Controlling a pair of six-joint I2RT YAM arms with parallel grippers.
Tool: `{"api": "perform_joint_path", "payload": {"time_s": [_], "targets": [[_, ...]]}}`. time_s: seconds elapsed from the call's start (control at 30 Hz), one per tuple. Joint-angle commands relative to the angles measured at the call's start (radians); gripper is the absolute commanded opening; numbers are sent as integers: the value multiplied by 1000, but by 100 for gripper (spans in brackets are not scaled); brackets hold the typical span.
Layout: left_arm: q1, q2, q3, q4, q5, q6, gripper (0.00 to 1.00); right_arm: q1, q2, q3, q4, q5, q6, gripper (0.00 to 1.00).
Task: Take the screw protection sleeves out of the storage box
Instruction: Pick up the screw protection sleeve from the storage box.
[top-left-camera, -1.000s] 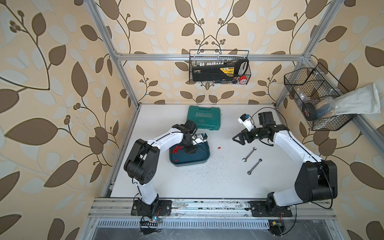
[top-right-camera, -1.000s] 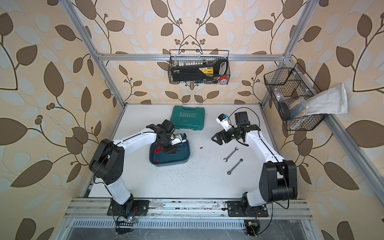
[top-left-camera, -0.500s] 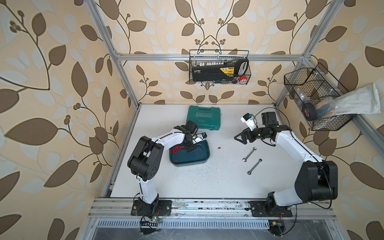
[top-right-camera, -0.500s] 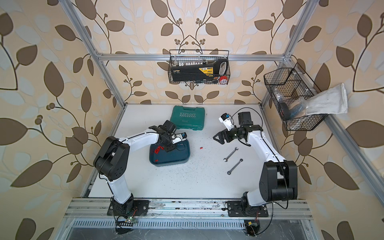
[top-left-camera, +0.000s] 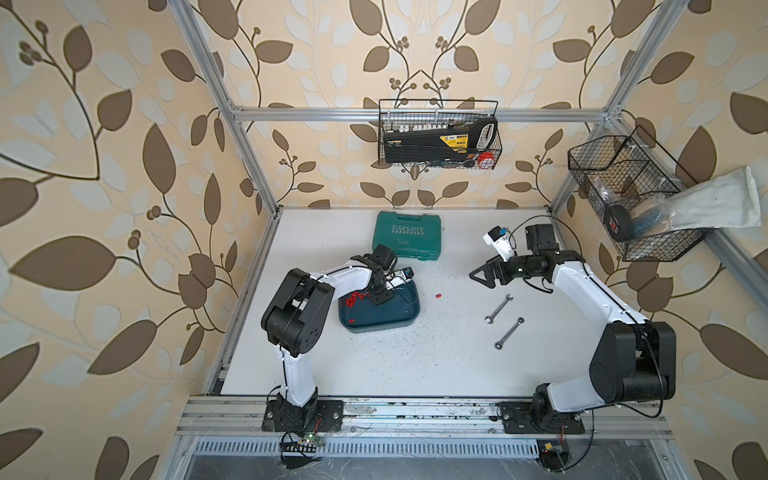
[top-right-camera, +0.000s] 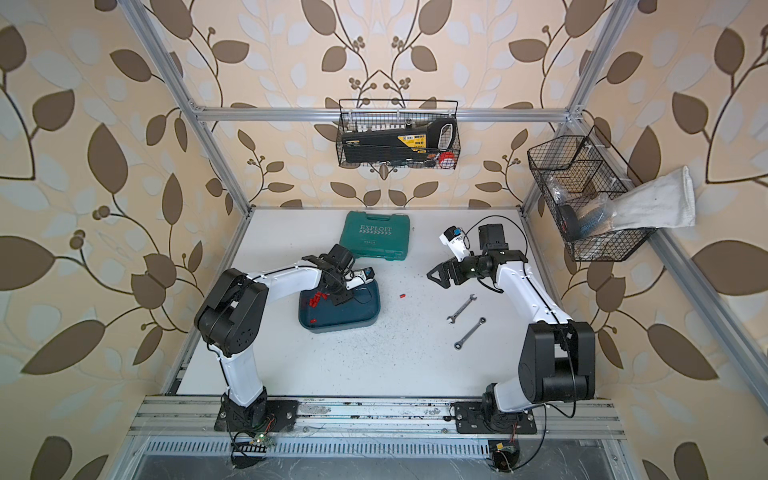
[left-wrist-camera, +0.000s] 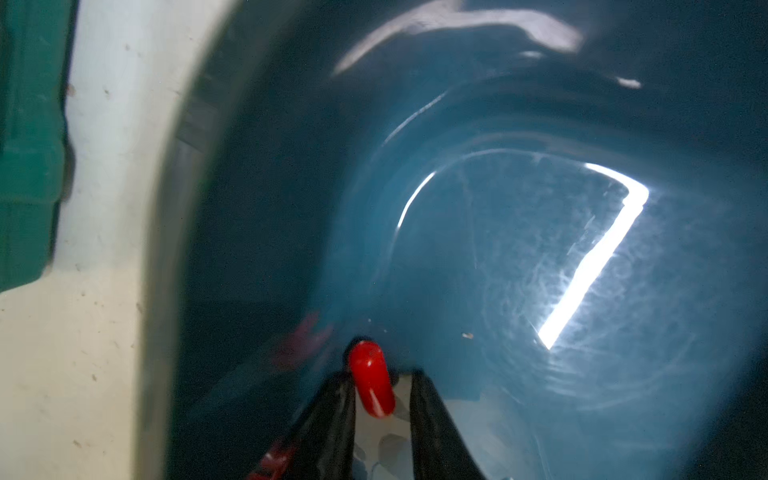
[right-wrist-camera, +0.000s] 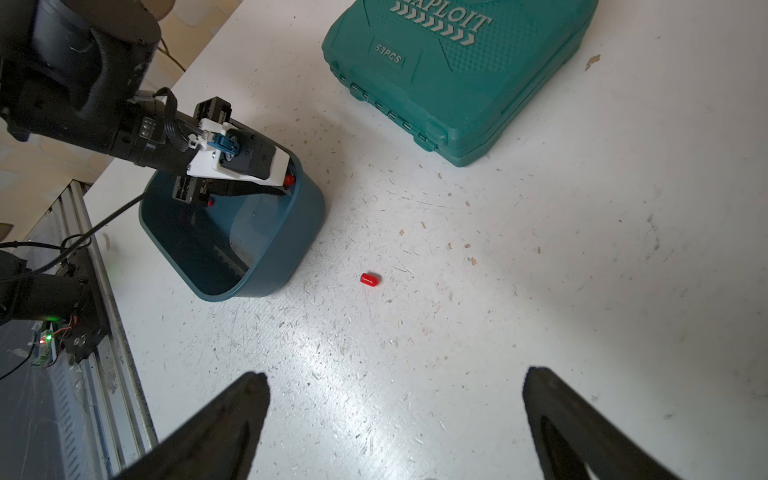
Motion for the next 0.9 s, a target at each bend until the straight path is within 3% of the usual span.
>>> {"api": "perform_joint_path", "payload": {"time_s": [0.0,0.17,0.43,0.87], "targets": [[-8,16,-22,22,-15,9,22,-4,-7,-15,-4,-31,11,99],[-7,-1,-46,32,-14,6,11,-6,-5,-17,-4,-34,12,99],[-5,-84,-46,-31,35,2,2,-7,-5,-18,-4,-36,14,99],[-8,-169,241,-413,424,-19,0,-15,-13,-15,-4,-34,10,99]]}}
